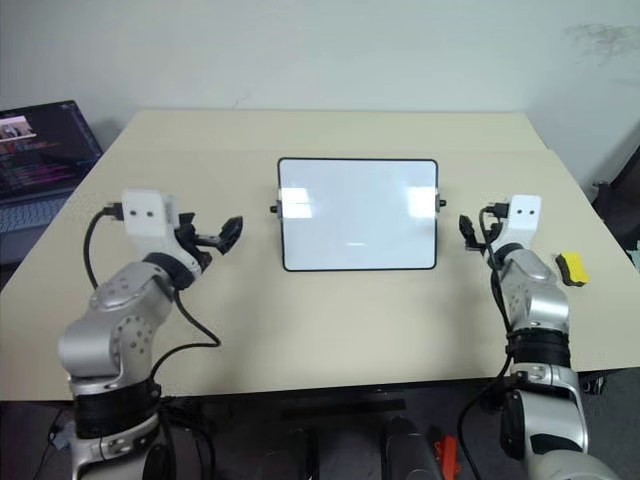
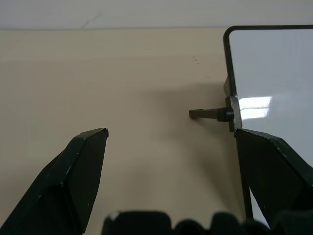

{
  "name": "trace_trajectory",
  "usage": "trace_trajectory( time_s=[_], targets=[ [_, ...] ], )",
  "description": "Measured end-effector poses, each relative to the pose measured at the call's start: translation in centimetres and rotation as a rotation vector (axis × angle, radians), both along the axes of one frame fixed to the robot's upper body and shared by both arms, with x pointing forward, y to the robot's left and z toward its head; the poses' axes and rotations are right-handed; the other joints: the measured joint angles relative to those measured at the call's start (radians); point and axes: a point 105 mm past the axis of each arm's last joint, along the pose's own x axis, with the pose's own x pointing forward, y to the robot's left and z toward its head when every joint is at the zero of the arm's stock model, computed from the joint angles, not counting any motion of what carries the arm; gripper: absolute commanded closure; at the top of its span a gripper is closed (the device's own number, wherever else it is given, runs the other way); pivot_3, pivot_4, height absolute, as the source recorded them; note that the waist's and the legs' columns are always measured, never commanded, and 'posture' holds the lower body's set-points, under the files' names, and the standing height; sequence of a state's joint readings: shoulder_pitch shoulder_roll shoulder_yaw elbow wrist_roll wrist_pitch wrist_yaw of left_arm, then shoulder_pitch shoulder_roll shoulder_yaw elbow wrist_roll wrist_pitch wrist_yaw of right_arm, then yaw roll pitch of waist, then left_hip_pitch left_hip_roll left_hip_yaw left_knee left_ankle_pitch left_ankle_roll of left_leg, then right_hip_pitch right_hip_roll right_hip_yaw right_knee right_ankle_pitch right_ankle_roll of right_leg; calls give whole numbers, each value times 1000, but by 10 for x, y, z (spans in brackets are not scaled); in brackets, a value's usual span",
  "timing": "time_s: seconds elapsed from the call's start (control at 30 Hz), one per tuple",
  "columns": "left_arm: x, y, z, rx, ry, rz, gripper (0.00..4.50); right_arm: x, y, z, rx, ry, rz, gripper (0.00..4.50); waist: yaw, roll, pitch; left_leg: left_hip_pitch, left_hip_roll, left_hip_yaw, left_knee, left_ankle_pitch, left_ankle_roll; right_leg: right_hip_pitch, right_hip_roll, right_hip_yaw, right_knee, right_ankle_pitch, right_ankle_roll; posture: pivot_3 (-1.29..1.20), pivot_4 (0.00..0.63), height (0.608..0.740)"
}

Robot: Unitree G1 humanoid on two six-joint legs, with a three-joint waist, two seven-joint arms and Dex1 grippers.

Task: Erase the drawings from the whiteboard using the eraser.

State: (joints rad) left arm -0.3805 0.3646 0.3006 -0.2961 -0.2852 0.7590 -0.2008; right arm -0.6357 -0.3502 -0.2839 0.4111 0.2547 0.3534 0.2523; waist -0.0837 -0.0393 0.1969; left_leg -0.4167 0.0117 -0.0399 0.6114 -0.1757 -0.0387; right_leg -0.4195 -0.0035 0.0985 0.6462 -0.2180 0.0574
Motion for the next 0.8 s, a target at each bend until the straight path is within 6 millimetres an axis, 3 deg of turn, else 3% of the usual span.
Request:
trace_trajectory(
  time_s=[0.2, 0.5, 0.8],
  targets=[
    [3, 7, -13, -28, -15, 45, 0, -2, -2, -6, 18, -28, -37, 17, 0, 0, 0, 0, 0, 0, 0, 0, 0, 0, 0, 0, 0, 0, 0, 0, 150, 740],
    [11, 25, -36, -22, -7, 130, 0, -3, 10, -9, 47, -75, -21, 17, -1, 0, 0, 0, 0, 0, 0, 0, 0, 0, 0, 0, 0, 0, 0, 0, 150, 740],
    [15, 28, -49, -39, -14, 148, 0, -8, 12, -18, 77, -81, 4, 17, -1, 0, 0, 0, 0, 0, 0, 0, 0, 0, 0, 0, 0, 0, 0, 0, 150, 740]
  ],
)
